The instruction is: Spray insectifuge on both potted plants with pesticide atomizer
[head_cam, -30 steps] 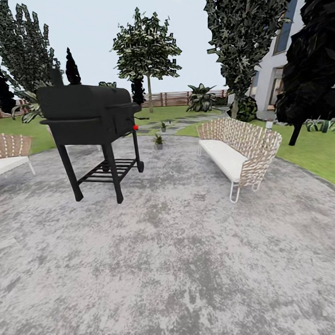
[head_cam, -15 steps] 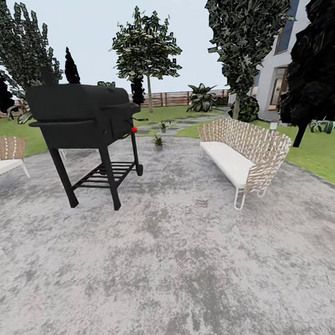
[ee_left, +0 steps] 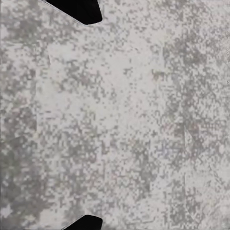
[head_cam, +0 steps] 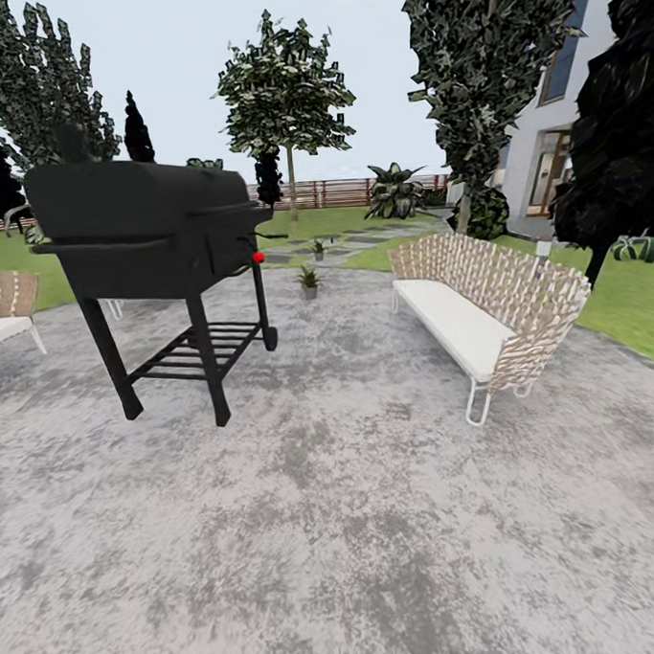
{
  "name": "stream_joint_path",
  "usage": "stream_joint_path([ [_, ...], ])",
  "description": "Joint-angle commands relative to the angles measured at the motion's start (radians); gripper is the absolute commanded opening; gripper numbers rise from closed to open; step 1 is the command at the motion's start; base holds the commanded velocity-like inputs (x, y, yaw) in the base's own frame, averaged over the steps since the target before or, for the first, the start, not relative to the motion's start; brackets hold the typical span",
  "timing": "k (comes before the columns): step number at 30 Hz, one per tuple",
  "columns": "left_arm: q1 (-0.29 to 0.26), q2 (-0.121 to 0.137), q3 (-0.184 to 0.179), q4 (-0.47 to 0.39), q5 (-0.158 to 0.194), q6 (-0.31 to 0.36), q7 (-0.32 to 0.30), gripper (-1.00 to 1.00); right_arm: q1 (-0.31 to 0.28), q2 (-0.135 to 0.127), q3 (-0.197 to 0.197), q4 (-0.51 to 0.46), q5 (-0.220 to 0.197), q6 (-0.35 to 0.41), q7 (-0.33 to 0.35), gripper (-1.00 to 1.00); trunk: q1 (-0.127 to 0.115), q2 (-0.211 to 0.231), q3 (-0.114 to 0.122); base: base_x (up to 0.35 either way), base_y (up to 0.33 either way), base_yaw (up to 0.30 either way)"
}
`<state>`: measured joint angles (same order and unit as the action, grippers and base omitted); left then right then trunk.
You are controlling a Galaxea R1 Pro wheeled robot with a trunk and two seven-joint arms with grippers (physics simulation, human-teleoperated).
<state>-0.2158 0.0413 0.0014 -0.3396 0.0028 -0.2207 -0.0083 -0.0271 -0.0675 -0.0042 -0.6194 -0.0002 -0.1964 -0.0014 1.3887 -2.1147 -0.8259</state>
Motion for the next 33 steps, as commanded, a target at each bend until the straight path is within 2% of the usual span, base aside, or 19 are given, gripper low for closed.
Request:
stream_joint_path([
  [1,-0.001,0.000,0.000,0.001,0.000,-0.003,-0.001,1.00,0.000,0.000,0.000,0.001,0.000,-0.003,0.000,1.00,0.000,0.000,-0.001,0.339,0.000,-0.051],
  [13,-0.001,0.002,0.000,0.001,0.000,-0.003,-0.001,1.00,0.000,0.000,0.000,0.000,0.000,-0.003,0.000,1.00,0.000,0.000,-0.001,0.339,0.000,-0.203],
  [33,-0.001,0.002,0.000,0.002,-0.001,-0.003,-0.001,1.00,0.000,0.001,0.001,0.001,0.000,-0.003,0.000,1.00,0.000,0.000,-0.001,0.339,0.000,-0.009],
])
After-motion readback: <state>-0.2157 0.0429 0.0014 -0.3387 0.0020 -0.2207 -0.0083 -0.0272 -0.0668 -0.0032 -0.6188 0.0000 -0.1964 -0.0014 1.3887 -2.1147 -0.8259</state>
